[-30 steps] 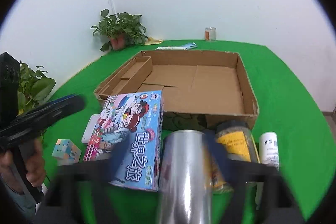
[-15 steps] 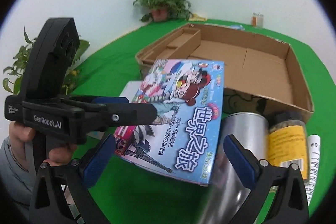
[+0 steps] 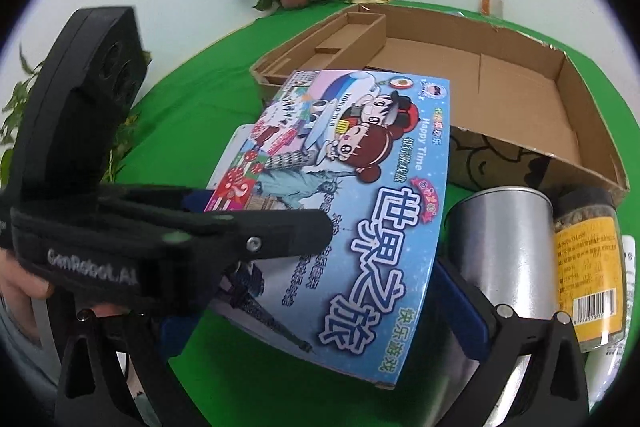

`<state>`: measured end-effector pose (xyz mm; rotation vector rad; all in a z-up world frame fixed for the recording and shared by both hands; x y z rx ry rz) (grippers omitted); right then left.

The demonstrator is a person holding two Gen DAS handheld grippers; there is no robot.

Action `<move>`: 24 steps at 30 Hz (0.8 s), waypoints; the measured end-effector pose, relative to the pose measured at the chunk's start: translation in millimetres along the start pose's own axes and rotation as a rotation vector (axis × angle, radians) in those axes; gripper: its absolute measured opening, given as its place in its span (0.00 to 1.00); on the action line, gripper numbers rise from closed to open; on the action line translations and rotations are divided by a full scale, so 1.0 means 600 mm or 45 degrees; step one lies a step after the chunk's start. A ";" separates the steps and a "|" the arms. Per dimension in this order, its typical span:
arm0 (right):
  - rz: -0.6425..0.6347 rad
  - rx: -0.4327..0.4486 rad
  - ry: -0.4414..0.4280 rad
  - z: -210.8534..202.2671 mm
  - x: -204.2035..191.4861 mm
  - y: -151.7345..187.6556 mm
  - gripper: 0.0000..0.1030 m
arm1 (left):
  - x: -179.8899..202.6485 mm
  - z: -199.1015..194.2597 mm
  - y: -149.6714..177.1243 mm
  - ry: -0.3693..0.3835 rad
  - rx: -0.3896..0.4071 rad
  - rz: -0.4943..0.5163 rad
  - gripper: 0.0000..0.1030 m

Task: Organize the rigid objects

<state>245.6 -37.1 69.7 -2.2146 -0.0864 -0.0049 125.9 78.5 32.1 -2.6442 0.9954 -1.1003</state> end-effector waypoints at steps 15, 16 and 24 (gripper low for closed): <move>0.102 -0.003 0.064 0.012 -0.001 -0.003 1.00 | 0.009 -0.004 -0.001 -0.044 0.077 0.036 0.77; 0.097 -0.003 0.068 0.010 -0.002 -0.003 1.00 | 0.010 -0.008 0.000 -0.045 0.090 0.042 0.76; 0.082 0.038 0.101 -0.007 -0.011 -0.003 1.00 | 0.059 -0.060 0.010 -0.125 0.230 0.187 0.71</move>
Point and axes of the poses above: each gripper's, at about its wrist camera, not at the fingertips, and z roughly the way its jaws point, x to its right, y to its underside, the point moved 2 cm from there along z, roughly the way its jaws point, and after that the axes turned 11 degrees about -z, right-handed, at the moved point
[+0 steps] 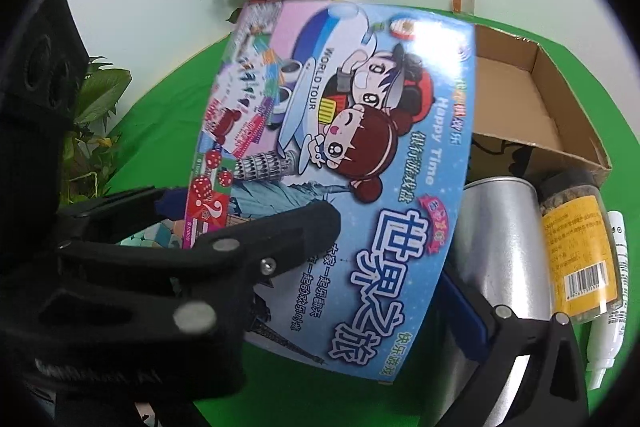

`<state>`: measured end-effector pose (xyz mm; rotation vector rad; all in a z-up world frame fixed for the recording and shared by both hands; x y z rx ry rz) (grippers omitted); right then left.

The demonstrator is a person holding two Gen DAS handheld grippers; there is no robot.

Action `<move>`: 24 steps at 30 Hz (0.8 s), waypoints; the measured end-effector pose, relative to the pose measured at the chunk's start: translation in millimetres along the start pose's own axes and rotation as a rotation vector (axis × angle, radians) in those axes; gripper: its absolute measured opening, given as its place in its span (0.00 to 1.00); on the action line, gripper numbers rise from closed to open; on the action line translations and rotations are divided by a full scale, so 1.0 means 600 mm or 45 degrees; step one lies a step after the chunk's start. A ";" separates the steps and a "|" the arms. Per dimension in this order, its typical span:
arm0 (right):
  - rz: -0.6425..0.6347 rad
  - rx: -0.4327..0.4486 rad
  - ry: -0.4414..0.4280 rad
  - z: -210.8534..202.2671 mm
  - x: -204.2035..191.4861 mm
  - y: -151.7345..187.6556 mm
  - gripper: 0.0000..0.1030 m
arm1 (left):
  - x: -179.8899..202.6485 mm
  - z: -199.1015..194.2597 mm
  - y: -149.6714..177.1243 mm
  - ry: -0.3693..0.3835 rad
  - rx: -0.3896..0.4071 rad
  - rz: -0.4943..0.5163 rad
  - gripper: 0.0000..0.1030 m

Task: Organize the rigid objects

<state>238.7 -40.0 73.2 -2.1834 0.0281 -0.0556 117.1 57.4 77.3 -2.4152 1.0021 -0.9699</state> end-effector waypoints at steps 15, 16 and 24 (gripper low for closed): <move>-0.026 0.254 0.112 -0.098 0.032 -0.063 1.00 | 0.098 -0.096 -0.087 0.063 0.179 0.128 0.71; -0.029 0.264 0.117 -0.102 0.035 -0.069 1.00 | 0.104 -0.101 -0.096 0.062 0.187 0.139 0.71; -0.041 0.298 0.131 -0.109 0.059 -0.115 1.00 | 0.136 -0.123 -0.150 0.062 0.221 0.178 0.71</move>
Point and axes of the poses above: each gripper's, at about its wrist camera, not at the fingertips, and z roughly the way its jaws point, x to its right, y to its underside, the point moved 2 cm from there along z, roughly the way its jaws point, and after that the axes turned 11 degrees about -z, right-handed, at the moved point
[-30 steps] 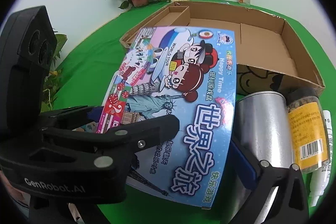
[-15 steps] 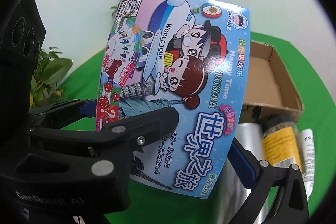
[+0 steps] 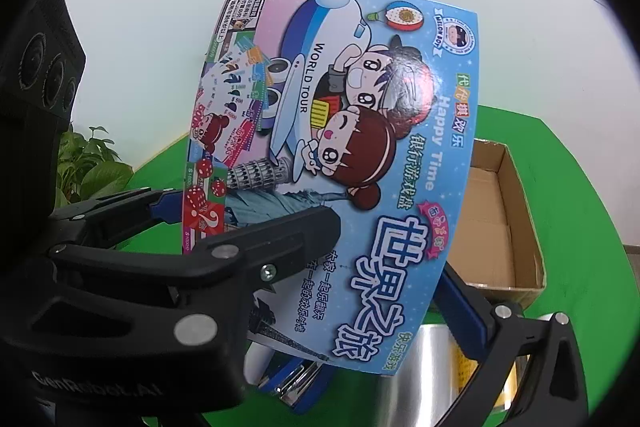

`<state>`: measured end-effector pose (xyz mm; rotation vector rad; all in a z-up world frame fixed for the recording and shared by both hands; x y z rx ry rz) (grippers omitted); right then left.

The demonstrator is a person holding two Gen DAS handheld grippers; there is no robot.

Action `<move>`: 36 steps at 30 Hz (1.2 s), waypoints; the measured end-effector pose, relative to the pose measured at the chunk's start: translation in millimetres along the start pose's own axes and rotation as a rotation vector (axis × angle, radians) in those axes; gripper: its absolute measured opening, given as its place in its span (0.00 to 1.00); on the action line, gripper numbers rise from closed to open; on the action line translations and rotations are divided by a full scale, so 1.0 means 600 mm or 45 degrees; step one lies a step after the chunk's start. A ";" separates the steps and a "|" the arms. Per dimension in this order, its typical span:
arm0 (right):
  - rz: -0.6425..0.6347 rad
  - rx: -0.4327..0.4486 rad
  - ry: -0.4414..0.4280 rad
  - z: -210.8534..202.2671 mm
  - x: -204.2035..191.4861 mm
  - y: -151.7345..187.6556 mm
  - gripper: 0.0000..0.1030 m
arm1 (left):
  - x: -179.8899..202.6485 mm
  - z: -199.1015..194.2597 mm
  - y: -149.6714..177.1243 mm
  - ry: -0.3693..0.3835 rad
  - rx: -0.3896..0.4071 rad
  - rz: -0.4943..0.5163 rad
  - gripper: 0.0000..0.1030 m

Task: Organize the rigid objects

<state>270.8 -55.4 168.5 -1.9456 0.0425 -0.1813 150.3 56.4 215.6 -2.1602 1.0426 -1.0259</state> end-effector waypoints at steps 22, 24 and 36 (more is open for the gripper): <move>0.057 -0.135 -0.045 0.107 0.051 -0.062 0.98 | -0.080 0.104 -0.063 -0.029 -0.169 -0.063 0.71; 0.067 -0.176 -0.062 0.125 0.058 -0.060 0.98 | -0.091 0.127 -0.066 -0.038 -0.201 -0.086 0.71; 0.134 -0.340 -0.178 0.233 0.090 -0.059 0.98 | -0.116 0.239 -0.071 -0.120 -0.353 -0.106 0.71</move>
Point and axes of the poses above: each gripper's, at about its wrist camera, not at the fingertips, and z roughly the way its jaws point, x to its right, y to its underside, the point moved 2 cm from there along z, roughly the way its jaws point, and after that the axes turned 11 degrees about -z, right-handed, at the moved point
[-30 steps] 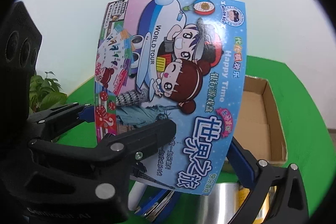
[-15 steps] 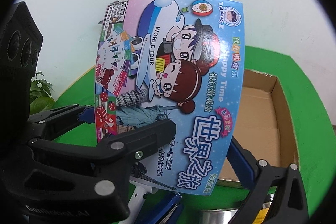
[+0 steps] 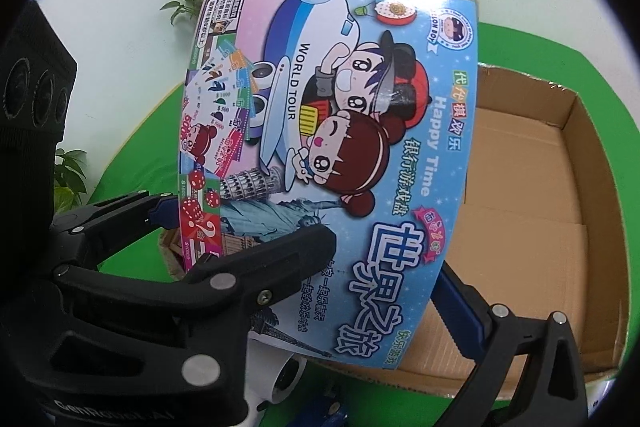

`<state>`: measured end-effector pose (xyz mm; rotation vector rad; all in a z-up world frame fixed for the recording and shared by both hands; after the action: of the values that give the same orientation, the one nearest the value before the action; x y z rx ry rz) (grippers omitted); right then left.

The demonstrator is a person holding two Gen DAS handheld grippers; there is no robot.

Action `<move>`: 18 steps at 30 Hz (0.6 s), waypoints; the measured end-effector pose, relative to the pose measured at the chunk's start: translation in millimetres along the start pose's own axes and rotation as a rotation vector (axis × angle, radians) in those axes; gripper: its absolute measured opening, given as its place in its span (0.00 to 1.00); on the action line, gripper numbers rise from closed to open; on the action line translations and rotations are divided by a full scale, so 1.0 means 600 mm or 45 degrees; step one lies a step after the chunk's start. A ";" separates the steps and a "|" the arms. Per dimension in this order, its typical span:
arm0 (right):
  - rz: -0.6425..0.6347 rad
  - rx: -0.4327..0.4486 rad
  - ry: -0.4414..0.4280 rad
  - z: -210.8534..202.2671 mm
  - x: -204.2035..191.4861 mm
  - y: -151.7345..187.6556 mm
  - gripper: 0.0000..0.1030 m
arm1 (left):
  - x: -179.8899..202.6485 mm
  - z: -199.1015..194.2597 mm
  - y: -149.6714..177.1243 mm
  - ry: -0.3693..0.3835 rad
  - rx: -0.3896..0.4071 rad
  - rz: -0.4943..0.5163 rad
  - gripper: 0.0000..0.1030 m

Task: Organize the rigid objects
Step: 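Lower the game box flat into the open box and open both grippers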

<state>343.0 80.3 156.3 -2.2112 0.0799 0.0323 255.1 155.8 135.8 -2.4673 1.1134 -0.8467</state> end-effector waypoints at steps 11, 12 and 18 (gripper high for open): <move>0.107 -0.167 -0.119 0.068 0.022 0.018 0.96 | 0.005 0.095 -0.010 -0.103 -0.108 -0.064 0.60; 0.105 -0.167 -0.120 0.068 0.022 0.017 0.95 | 0.003 0.098 -0.010 -0.112 -0.113 -0.072 0.59; 0.097 -0.203 -0.151 0.065 0.014 0.016 0.95 | 0.000 0.091 -0.013 -0.119 -0.108 -0.119 0.49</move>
<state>351.2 105.5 124.6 -2.3596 0.0982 0.2187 293.8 162.7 97.1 -2.6174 1.0286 -0.7148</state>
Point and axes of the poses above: each gripper's, at about its wrist camera, not at the fingertips, and z roughly the way its jaws point, x to its right, y to its underside, the point moved 2 cm from there along z, roughly the way its jaws point, and after that the axes turned 11 degrees about -z, right-handed, at the moved point
